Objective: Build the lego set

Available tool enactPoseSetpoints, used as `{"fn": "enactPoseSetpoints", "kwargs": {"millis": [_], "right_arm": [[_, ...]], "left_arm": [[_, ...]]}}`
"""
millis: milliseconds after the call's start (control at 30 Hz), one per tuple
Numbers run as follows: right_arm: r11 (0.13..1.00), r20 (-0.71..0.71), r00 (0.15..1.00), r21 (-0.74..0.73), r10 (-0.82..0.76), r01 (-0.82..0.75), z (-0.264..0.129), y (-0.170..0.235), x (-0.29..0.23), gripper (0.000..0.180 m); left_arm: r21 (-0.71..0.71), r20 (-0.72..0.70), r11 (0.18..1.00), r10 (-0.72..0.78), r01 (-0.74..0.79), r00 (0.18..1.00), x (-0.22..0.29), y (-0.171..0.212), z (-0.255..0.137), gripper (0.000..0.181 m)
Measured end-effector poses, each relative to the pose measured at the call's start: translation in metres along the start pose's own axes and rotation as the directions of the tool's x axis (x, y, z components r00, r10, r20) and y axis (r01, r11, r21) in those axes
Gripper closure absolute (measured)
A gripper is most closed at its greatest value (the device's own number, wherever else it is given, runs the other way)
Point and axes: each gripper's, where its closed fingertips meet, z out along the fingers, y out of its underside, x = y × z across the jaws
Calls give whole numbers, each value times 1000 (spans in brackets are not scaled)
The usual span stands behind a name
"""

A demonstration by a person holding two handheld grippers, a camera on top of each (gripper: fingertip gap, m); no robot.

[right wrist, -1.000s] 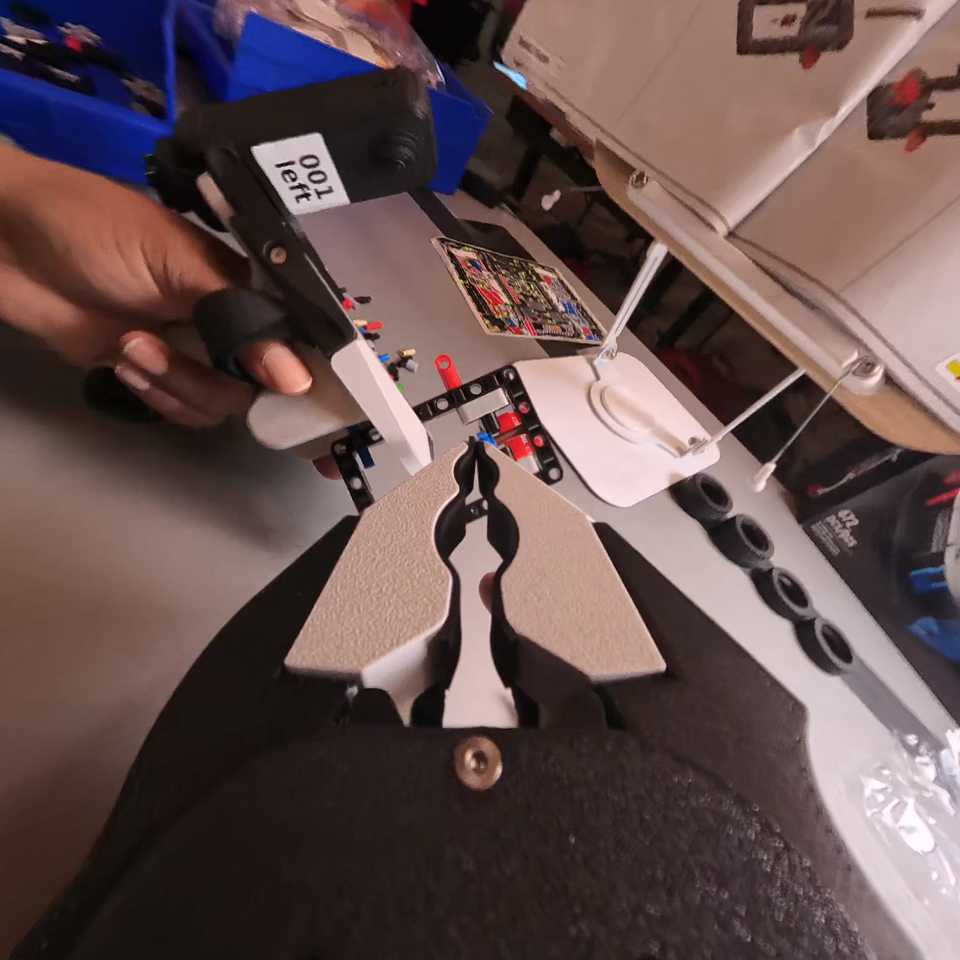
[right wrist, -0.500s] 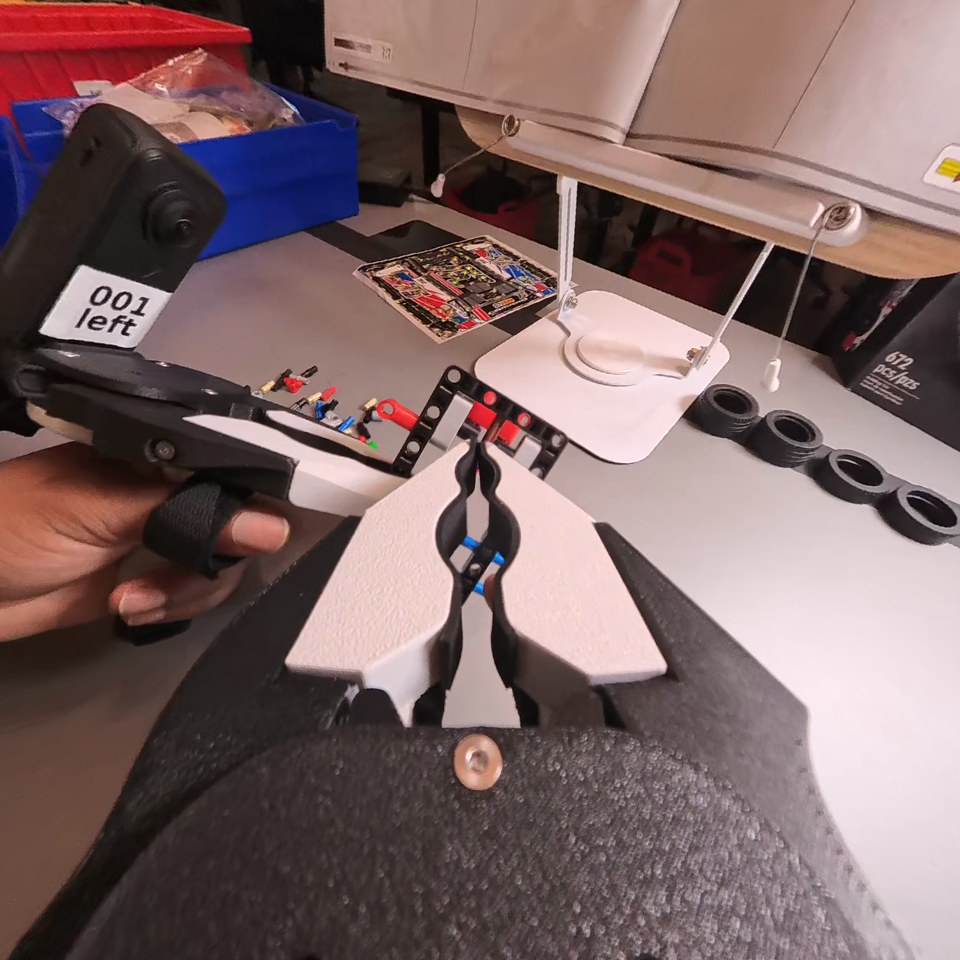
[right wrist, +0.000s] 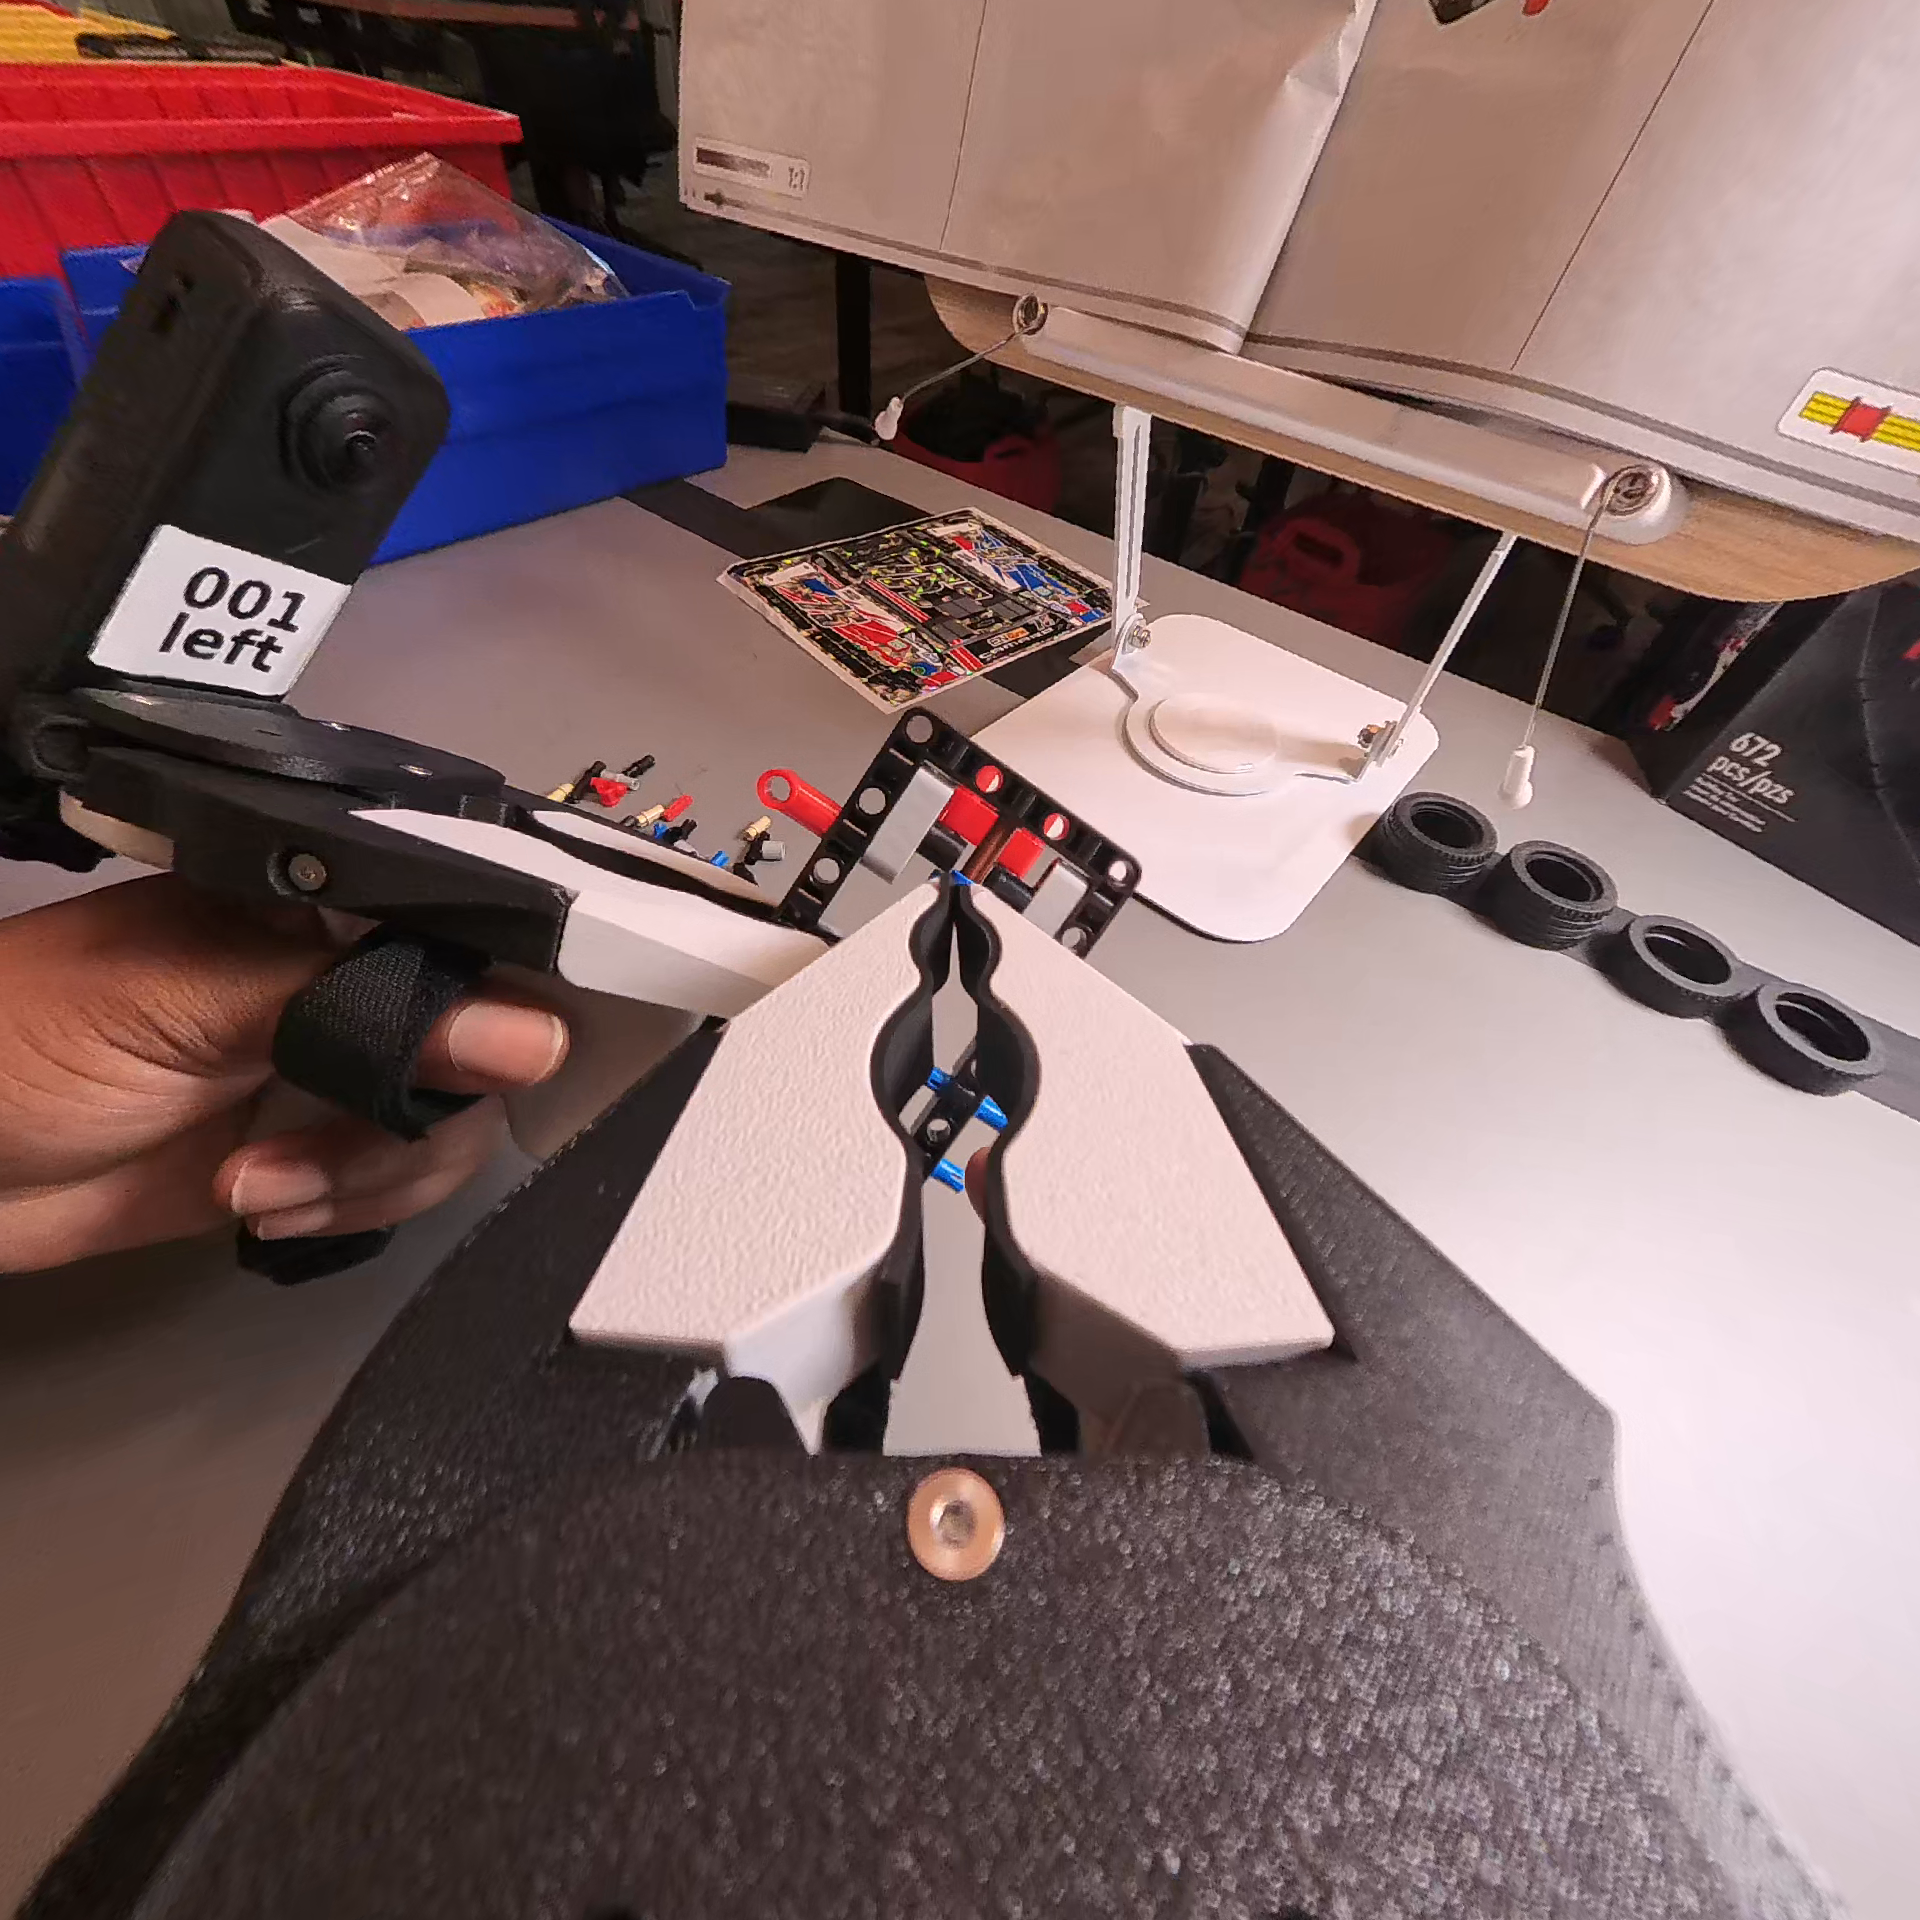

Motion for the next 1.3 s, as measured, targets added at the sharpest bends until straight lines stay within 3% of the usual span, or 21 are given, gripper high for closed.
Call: {"fn": "enactPoseSetpoints", "kwargs": {"millis": [1300], "right_arm": [[1000, 32, 999, 5, 10, -10, -1, 3, 1, 180]], "left_arm": [[3, -31, 1000, -10, 10, 999, 0, -2, -1, 178]]}}
